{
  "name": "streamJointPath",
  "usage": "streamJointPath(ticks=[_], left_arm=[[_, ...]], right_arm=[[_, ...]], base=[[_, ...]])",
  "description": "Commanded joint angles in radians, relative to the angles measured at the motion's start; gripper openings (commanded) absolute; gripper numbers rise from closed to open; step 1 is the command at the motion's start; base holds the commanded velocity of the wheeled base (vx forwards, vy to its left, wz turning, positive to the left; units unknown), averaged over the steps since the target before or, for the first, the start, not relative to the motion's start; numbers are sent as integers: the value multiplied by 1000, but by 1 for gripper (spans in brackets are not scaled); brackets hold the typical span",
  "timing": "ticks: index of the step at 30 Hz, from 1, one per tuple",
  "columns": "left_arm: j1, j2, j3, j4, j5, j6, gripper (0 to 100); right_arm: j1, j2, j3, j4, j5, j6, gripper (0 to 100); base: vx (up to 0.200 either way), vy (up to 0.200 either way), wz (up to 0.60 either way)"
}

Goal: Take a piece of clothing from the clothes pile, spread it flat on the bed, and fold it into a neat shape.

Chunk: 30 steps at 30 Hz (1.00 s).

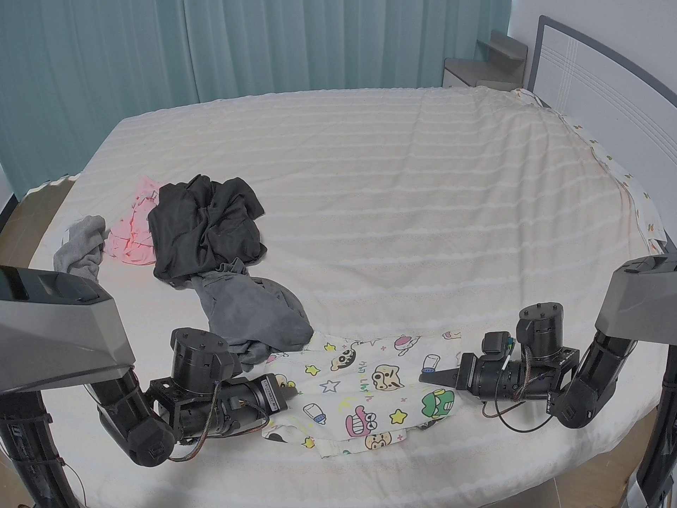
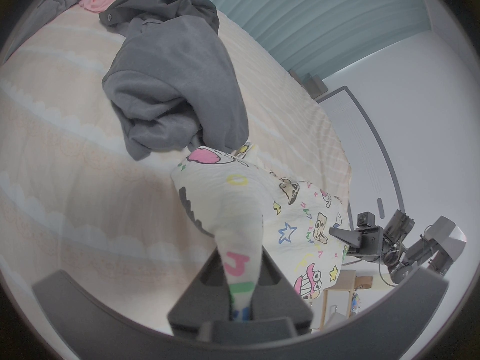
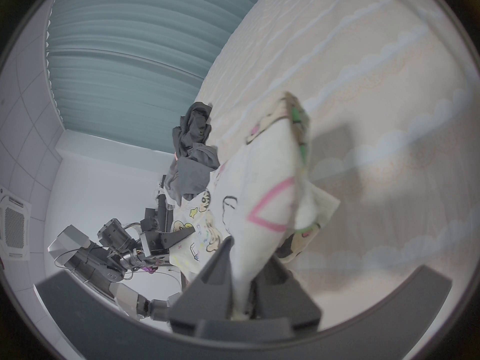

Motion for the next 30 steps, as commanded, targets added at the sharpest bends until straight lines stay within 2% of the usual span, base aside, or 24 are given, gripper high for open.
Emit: streamJointPath(ticks=[1,2,4,13,18,20,21,23,26,29,30], left_arm=[[-2,28,0,1,14,-1,0],[-2,30,0,1,16,-1,100],[-2,41,-5,1,40,-7,100],[-3,30,9,-1,46,-9,100],[47,-59,47,-11,65,-6,100],[90,-159,73,-15,66,-7,100],[107,-211,86,-15,66,-6,100],[118,-305,110,-13,66,-1,100],[119,-461,141,-2,66,9,100],[112,-657,189,65,106,91,100],[112,-657,189,65,106,91,100]], right_arm=[[1,26,2,1,0,0,100],[1,26,2,1,0,0,100],[1,32,-1,1,0,0,100],[-2,4,-12,1,-6,-2,100],[-33,-80,-4,63,-11,-2,100],[-74,-168,13,101,-52,-3,100],[-74,-168,13,101,-52,-3,100],[-113,-301,48,109,-117,-7,100],[-142,-470,108,118,-122,-10,100],[-157,-695,160,221,-122,-36,100],[-157,-695,160,221,-122,-36,100]], base=[[0,0,0],[0,0,0],[0,0,0],[0,0,0],[0,0,0],[0,0,0],[0,0,0],[0,0,0],[0,0,0],[0,0,0],[0,0,0]])
